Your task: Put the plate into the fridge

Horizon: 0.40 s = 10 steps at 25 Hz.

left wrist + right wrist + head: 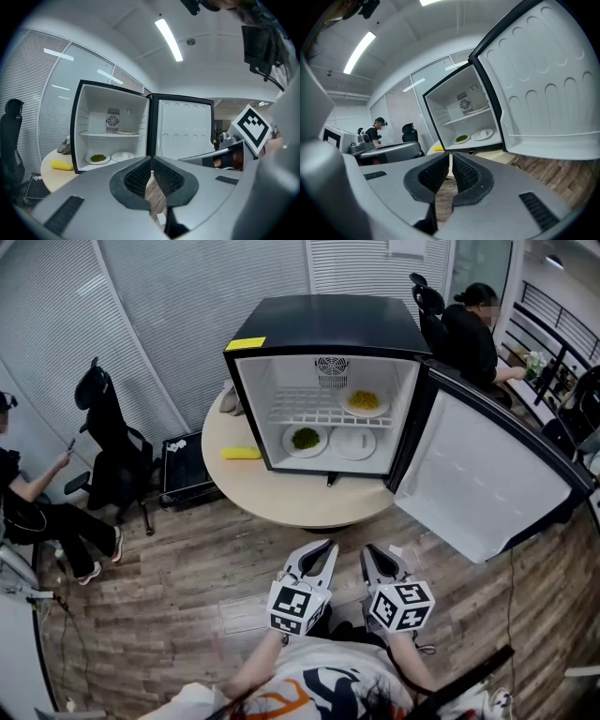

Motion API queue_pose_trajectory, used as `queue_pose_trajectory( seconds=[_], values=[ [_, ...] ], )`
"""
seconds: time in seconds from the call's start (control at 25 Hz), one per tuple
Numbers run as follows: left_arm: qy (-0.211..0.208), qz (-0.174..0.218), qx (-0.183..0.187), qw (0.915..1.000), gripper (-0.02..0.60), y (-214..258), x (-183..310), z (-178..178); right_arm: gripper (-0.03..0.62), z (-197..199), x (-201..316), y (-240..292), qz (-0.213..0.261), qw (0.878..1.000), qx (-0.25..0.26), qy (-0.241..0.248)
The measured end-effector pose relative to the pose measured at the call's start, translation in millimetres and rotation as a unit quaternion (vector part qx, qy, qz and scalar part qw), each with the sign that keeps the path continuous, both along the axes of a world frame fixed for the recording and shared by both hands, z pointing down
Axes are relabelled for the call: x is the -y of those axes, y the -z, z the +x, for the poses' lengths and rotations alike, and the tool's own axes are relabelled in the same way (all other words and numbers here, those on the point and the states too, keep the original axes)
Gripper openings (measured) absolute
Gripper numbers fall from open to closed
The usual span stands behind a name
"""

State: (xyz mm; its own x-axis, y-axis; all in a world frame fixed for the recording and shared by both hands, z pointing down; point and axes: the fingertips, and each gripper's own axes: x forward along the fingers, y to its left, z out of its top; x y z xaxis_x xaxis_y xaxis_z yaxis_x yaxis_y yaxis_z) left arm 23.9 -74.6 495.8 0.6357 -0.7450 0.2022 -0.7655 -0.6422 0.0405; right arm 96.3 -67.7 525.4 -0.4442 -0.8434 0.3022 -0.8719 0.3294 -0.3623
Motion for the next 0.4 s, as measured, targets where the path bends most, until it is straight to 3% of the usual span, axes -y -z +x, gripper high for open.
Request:
queue_pose_trajectory(
  seconds=[0.4],
  values=[
    [-0.007, 0.004, -0.003, 1.0000, 0.025, 3, -3, 11, 0.034, 9, -4, 1, 0.002, 1.000, -0.007, -0.003]
  ],
)
